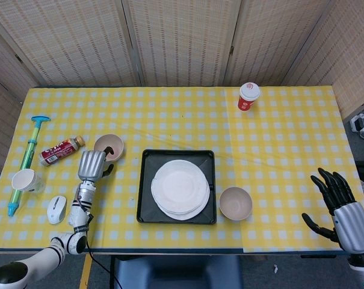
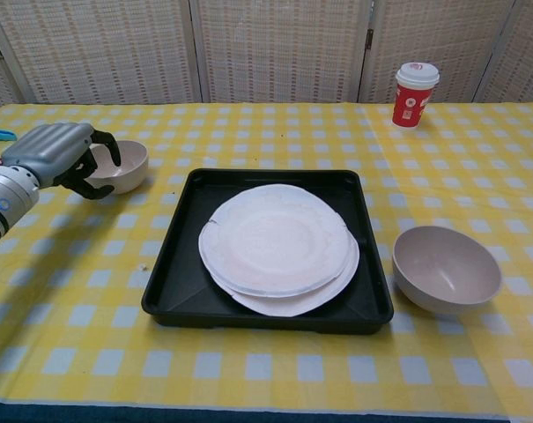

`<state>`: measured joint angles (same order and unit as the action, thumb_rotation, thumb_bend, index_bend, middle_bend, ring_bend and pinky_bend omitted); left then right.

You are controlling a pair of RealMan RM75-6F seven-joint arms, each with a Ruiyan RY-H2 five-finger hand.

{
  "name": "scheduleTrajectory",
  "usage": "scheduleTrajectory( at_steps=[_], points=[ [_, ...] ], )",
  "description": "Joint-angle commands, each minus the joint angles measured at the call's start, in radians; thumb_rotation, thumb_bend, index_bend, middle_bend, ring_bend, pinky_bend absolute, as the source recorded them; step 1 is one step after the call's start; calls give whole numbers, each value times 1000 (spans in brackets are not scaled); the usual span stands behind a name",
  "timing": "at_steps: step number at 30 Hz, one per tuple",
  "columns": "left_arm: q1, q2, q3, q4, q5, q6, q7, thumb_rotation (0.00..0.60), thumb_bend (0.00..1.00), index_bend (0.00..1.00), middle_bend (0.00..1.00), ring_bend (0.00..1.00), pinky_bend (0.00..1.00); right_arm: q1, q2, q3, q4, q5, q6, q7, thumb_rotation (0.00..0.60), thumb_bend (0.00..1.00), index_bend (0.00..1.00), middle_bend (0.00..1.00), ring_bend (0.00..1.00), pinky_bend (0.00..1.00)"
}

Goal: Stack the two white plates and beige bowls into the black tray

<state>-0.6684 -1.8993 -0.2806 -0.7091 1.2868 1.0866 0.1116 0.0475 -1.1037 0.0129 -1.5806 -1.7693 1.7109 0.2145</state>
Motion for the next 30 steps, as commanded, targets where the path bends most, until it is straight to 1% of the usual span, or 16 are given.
scheduleTrajectory(
  at_steps=[1, 3, 7, 11, 14, 15, 17, 20, 22, 27, 30],
  points=[
    [-1, -2, -2, 20, -8, -3, -14, 600, 333, 476, 1000, 1000, 1000, 1, -1, 1, 1, 2, -2, 4, 600, 300, 0, 0, 0, 0],
    [-1, -3, -1, 37, -10, -8, -30, 600, 333, 499, 1000, 1000, 1000, 5, -1, 2, 1, 10, -11, 8, 600, 301, 0, 0, 0, 0],
    [-9, -15, 7, 75, -6, -18, -62, 600, 338, 577, 1000, 1000, 1000, 8, -2, 4, -3, 14, -18, 3, 600, 301, 0, 0, 0, 0],
    [-26, -33, 15, 124, -2, -40, -77, 600, 346, 583, 1000, 1000, 1000, 5, -7, 8, -3, 17, -9, -3, 600, 301, 0, 0, 0, 0],
    [-31, -40, 24, 138, 11, -30, -99, 600, 365, 598, 1000, 1000, 1000, 3, -8, 10, -2, 22, -7, -2, 600, 301, 0, 0, 0, 0],
    [-32, -42, 27, 140, 14, -28, -108, 600, 380, 605, 1000, 1000, 1000, 3, -8, 9, -2, 22, -6, -3, 600, 301, 0, 0, 0, 0],
    [-33, -42, 35, 145, 22, -33, -125, 600, 442, 620, 1000, 1000, 1000, 0, -7, 6, -3, 23, -8, -7, 600, 301, 0, 0, 0, 0],
    [-39, -46, 29, 143, 13, -47, -145, 600, 637, 665, 1000, 1000, 1000, -1, 2, 0, -14, 32, -25, -23, 600, 301, 0, 0, 0, 0],
    [-42, -45, 33, 137, 21, -39, -153, 600, 689, 685, 1000, 1000, 1000, 0, 4, 0, -22, 33, -30, -27, 600, 301, 0, 0, 0, 0],
    [-31, -40, 53, 104, 54, 27, -168, 600, 718, 700, 1000, 1000, 1000, -2, 3, -2, -24, 23, -22, -28, 600, 301, 0, 0, 0, 0],
    [-16, -24, 61, 39, 68, 67, -164, 600, 728, 703, 1000, 1000, 1000, -1, 3, -5, -24, 19, -26, -30, 600, 301, 0, 0, 0, 0]
  ],
)
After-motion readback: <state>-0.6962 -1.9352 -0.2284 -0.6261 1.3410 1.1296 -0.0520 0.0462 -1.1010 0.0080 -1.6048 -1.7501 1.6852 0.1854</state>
